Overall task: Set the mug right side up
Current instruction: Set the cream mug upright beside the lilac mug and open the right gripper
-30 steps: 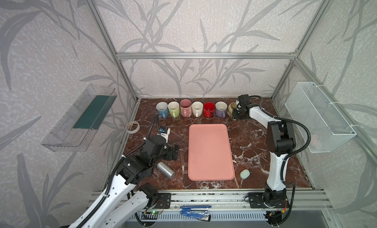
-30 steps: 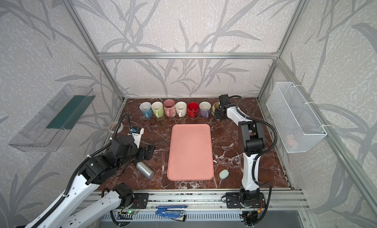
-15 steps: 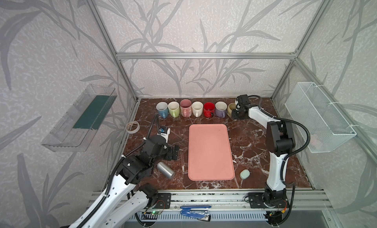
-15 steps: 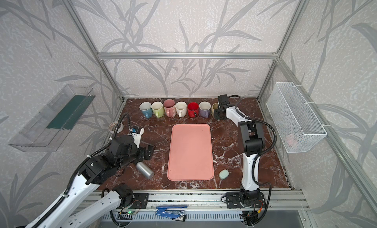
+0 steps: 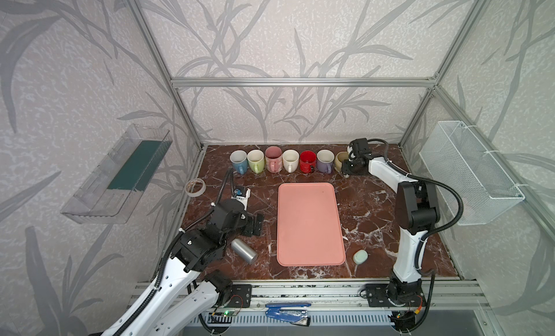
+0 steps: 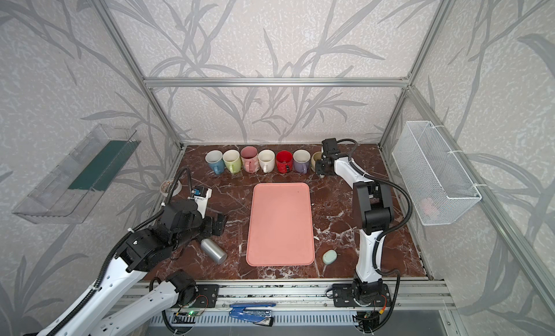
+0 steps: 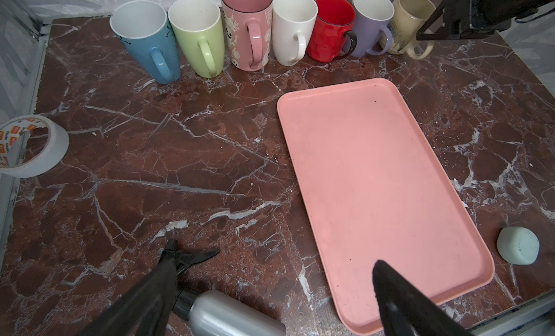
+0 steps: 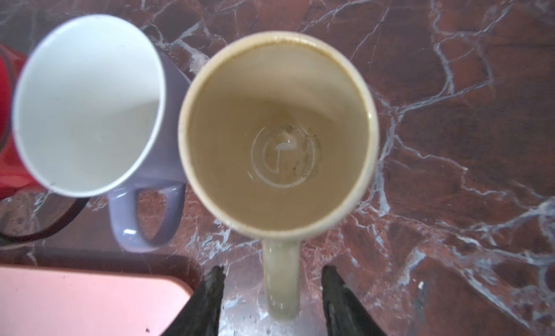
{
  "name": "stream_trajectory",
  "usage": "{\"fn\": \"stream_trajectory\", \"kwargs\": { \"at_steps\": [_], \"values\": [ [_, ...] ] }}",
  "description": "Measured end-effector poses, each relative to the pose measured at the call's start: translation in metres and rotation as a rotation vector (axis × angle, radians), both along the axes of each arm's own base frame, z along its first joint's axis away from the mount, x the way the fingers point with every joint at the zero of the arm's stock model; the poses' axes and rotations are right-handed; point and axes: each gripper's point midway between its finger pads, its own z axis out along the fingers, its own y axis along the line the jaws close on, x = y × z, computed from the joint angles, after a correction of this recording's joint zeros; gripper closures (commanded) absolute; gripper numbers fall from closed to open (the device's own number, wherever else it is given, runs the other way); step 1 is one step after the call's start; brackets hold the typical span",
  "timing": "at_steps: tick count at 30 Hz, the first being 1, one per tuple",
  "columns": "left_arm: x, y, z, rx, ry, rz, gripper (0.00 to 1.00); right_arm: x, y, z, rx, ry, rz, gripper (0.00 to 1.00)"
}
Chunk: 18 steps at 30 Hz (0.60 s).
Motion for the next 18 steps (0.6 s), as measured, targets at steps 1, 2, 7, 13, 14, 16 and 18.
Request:
{"fn": "stream_trajectory", "kwargs": {
  "at_steps": [1, 2, 7, 13, 14, 16, 18],
  "values": [
    [0.0, 0.0, -0.001, 0.004, 0.002, 0.003, 0.01, -0.004, 0.0, 0.008, 0.009, -0.014, 0.001, 0.41],
    [0.001, 0.001, -0.001, 0.009, 0.003, 0.007, 0.01, -0.009, 0.002, 0.019, 0.02, -0.035, 0.008, 0.4],
    [0.005, 0.005, -0.004, 0.039, 0.004, 0.033, 0.0, -0.034, 0.007, 0.068, 0.064, -0.149, 0.031, 0.37],
    [0.012, 0.018, -0.005, 0.095, -0.016, 0.098, 0.01, -0.082, 0.009, 0.094, 0.099, -0.26, 0.05, 0.34],
    [0.013, 0.022, -0.005, 0.107, -0.023, 0.113, 0.0, -0.089, 0.008, 0.094, 0.103, -0.274, 0.05, 0.32],
    [0.014, 0.03, -0.007, 0.133, -0.041, 0.149, 0.0, -0.106, 0.004, 0.09, 0.108, -0.299, 0.04, 0.29],
    [0.015, 0.039, -0.009, 0.156, -0.065, 0.186, 0.0, -0.12, -0.003, 0.083, 0.11, -0.315, 0.019, 0.24]
  ]
}}
